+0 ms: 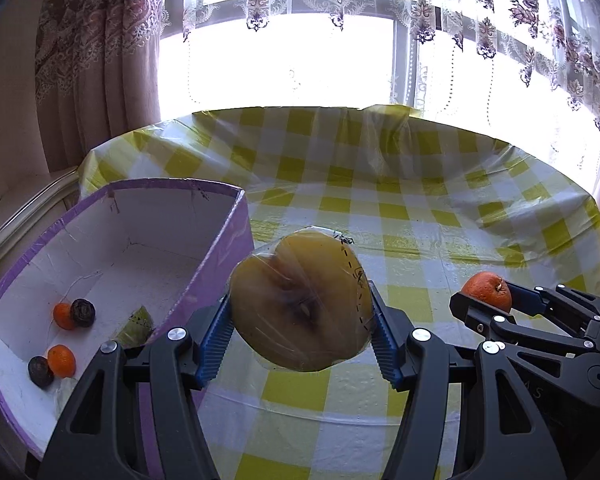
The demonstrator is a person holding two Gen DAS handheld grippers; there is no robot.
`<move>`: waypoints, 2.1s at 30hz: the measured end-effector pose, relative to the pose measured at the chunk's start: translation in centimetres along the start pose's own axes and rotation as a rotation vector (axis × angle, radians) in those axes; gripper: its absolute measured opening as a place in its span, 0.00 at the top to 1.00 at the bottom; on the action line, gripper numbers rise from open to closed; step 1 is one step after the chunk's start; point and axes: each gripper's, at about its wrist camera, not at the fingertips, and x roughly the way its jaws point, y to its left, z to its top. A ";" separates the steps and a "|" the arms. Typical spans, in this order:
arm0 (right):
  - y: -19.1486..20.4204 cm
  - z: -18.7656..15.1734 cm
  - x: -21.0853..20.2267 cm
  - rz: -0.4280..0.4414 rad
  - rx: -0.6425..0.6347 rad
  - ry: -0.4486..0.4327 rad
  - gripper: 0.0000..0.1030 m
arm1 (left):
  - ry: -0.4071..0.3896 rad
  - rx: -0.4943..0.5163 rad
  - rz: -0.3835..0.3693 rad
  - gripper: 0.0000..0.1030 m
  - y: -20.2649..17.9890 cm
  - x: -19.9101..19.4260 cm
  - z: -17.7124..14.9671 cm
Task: Organize fruits
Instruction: 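Carry the orange and the bagged pale fruit over the box, then open both grippers to drop the orange and pale fruit into the box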
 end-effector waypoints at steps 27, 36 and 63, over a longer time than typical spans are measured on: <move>20.9 5.0 -3.0 0.247 -0.361 -0.126 0.57 | -0.127 -0.124 0.350 0.43 16.8 -7.4 2.4; 25.3 6.6 -0.4 0.278 -0.416 -0.090 0.57 | 0.015 -0.152 0.380 0.43 20.9 -5.3 0.5; 28.6 4.2 11.4 0.149 -0.648 0.259 0.57 | 0.493 -0.009 0.234 0.43 21.7 3.1 -3.3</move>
